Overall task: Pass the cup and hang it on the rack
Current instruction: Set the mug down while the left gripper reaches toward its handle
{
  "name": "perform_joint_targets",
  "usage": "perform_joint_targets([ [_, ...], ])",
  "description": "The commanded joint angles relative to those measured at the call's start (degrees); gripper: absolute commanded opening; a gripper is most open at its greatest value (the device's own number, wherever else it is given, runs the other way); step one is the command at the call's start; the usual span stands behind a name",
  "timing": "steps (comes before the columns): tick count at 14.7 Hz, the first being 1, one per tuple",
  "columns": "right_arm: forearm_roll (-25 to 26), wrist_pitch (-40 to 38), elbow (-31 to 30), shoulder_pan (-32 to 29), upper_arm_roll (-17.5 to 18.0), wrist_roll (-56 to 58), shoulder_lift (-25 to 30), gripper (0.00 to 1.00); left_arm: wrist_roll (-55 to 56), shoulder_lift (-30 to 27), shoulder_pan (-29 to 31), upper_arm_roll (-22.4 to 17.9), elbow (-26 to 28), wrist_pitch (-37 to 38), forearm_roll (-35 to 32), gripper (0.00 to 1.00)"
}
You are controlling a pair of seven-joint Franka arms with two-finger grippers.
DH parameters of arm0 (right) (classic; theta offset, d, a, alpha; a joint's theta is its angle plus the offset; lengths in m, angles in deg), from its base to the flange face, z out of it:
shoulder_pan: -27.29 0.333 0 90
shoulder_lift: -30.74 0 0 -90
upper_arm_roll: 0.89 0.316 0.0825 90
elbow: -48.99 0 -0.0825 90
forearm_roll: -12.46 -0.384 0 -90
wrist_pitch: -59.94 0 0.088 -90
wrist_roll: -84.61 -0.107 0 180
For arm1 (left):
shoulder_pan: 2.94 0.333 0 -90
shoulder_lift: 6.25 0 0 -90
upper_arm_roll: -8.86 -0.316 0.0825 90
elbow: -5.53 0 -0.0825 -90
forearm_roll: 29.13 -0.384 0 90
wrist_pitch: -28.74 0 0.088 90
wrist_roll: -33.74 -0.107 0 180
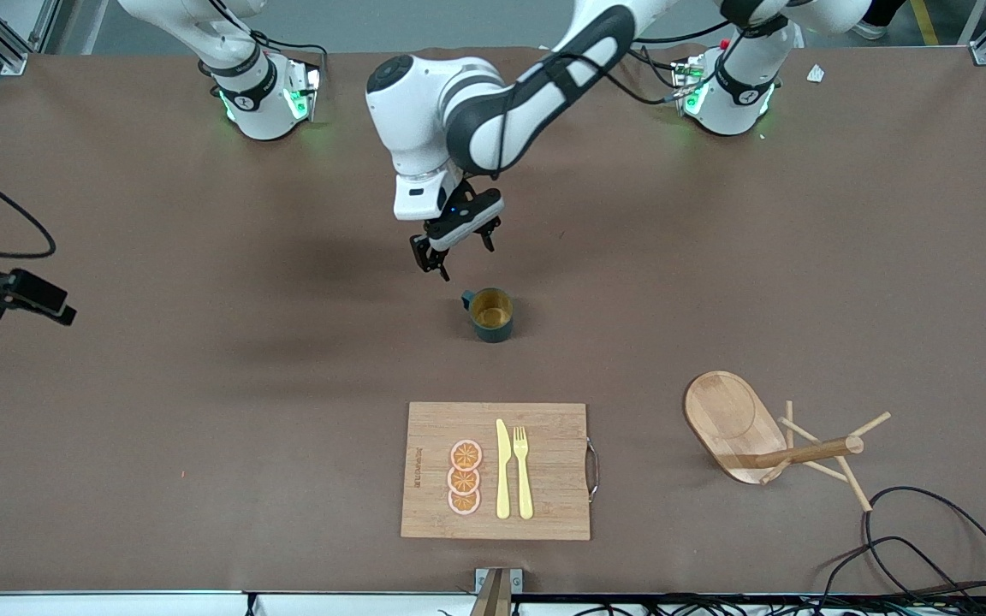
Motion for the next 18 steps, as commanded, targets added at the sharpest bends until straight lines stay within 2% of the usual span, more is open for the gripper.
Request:
perform_joint_targets([
  [1,1.2,1.6,-6.0,-0.5,1.0,0.5,5.7,1.00,7.4,5.6,-8.7,-8.1,-3.5,-1.1,-1.3,0.99],
  [4,1.2,1.7,-6.3,-0.8,1.0,0.6,6.5,1.00,15.1,9.2,-13.9,-14.7,-4.5,-3.1,-1.4,0.99],
  [9,1.5,1.6,-6.3,-0.7,1.0,0.9,6.4,1.00,20.2,12.4,-16.5,-18.4,-4.7,-5.2,-2.0,0.96],
  [12,1.6,1.2,-6.1,-0.9,1.1,0.7,6.2,1.00,23.3,15.6,-19.1,-22.2,-5.7,-7.5,-3.8,0.95],
  [18,2.0,1.8,-5.9,-0.4,1.1,0.8,5.9,1.00,22.3,16.0,-19.2,-22.6,-5.5,-7.5,-4.7,0.95],
])
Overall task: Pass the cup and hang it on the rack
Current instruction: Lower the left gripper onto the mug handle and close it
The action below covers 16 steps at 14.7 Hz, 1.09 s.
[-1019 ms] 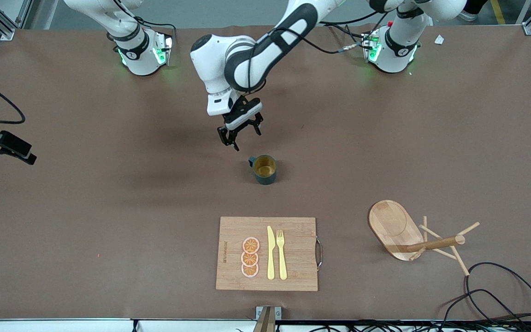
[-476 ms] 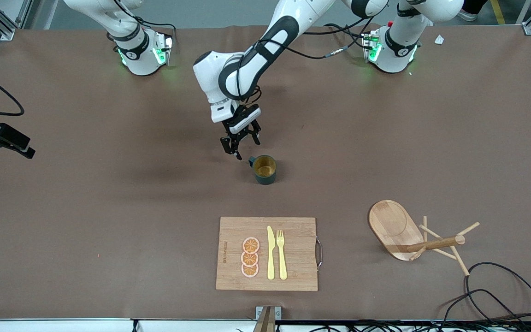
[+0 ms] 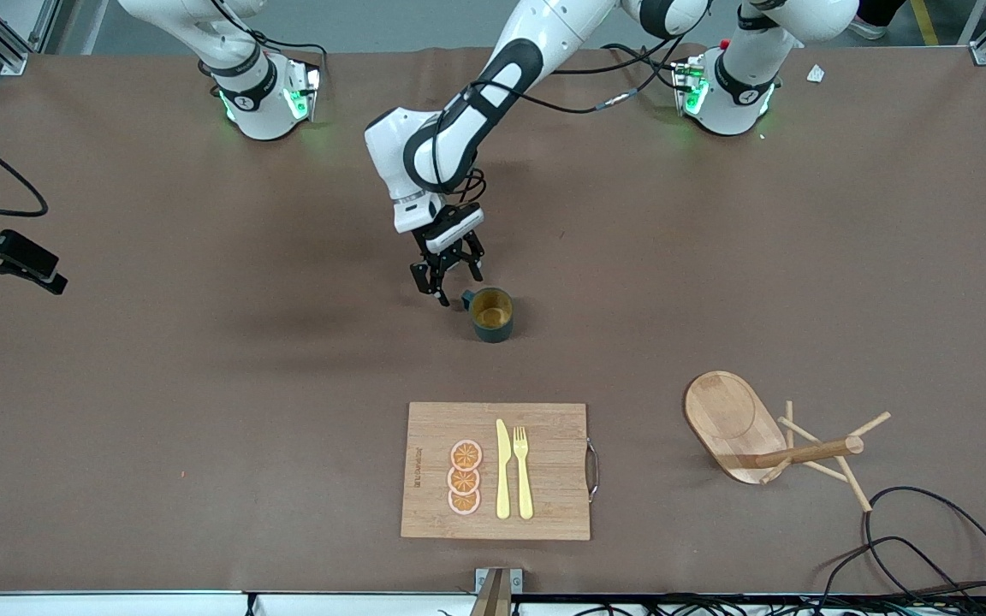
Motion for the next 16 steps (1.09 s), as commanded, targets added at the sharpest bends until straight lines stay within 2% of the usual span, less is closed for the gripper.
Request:
perform_joint_targets([
  [1,1.6,0.9,-0.6,-0.2,0.9,0.3,1.3,1.00,-0.4,0.9,-0.5,-0.9,-1.5,0.2,-2.4,0.94],
  [4,2.1,0.8,0.0,0.5,1.2,0.6,1.3,1.00,-0.7,1.0,-0.4,-1.0,-1.4,0.2,-3.0,0.90],
  [8,2.0,0.8,0.4,1.2,1.2,0.0,1.3,1.00,-7.2,1.3,-0.2,-0.9,-1.4,0.2,-3.8,0.91],
  [16,3.6,2.5,0.4,1.5,1.2,-0.1,0.8,1.00,-9.5,2.6,0.0,-1.0,-1.4,0.8,-3.8,0.86],
])
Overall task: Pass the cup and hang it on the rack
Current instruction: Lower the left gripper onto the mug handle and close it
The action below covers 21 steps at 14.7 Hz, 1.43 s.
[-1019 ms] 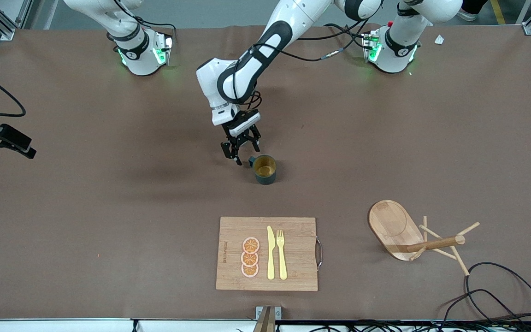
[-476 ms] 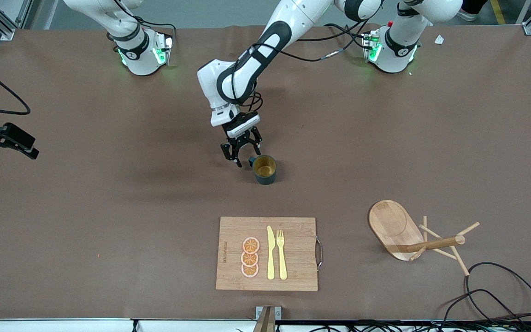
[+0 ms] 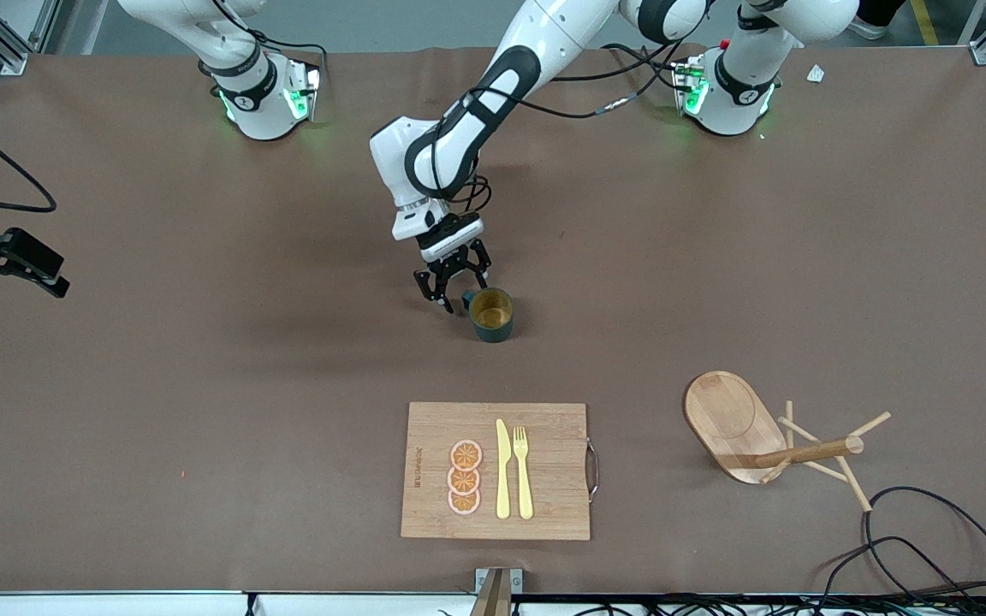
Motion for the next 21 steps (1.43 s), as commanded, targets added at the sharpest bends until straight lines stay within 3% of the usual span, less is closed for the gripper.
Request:
perform_joint_targets([
  [1,1.2,0.1,-0.8,0.4,0.0,-0.5,0.8,1.00,-0.8,1.0,-0.2,-0.6,-1.3,0.7,-1.0,0.86],
  [12,1.0,-5.8,2.0,0.5,0.0,-1.3,0.9,1.00,-0.7,1.0,-0.2,-0.4,-1.2,2.5,-0.4,0.75],
  [21,1.1,-5.8,2.0,0.3,-0.1,-0.5,0.9,1.00,-0.6,0.9,-0.2,-0.3,-1.1,2.5,-0.3,0.56],
])
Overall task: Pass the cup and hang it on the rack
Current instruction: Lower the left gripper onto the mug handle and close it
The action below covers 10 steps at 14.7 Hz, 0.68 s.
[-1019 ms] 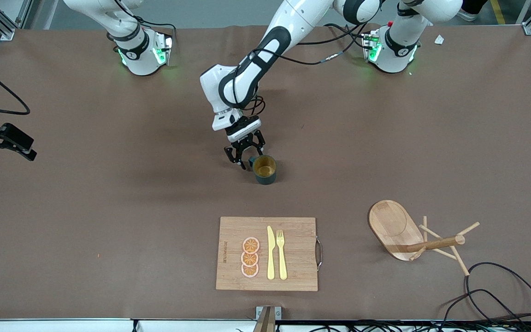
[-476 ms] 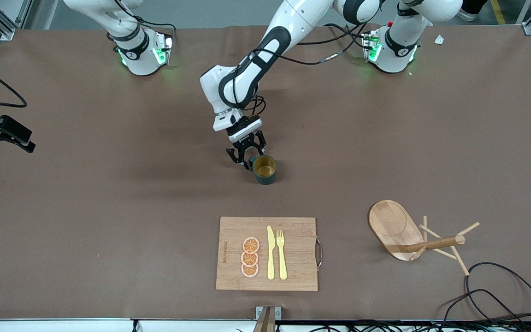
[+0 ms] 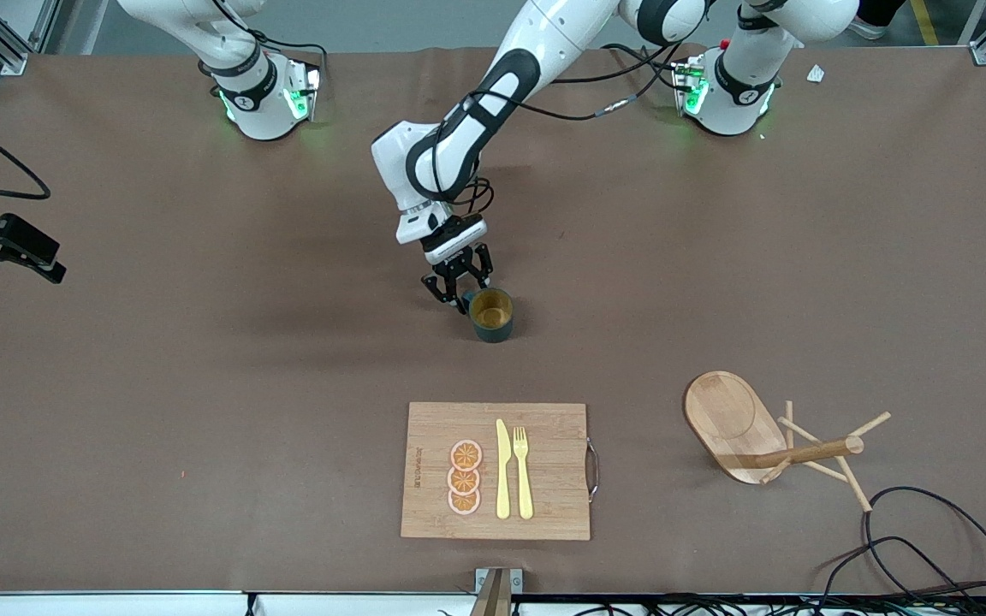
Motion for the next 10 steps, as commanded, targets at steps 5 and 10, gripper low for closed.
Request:
perform_joint_targets([
  [5,1.0,-0.5,-0.4,0.2,-0.1,-0.6,0.9,1.00,-0.5,0.4,-0.4,-0.2,-0.7,0.9,-0.4,0.42],
  [10,1.0,-0.5,-0.4,0.2,-0.1,-0.8,0.9,1.00,-0.7,0.0,-0.5,-0.1,-0.6,0.9,-0.4,0.19],
])
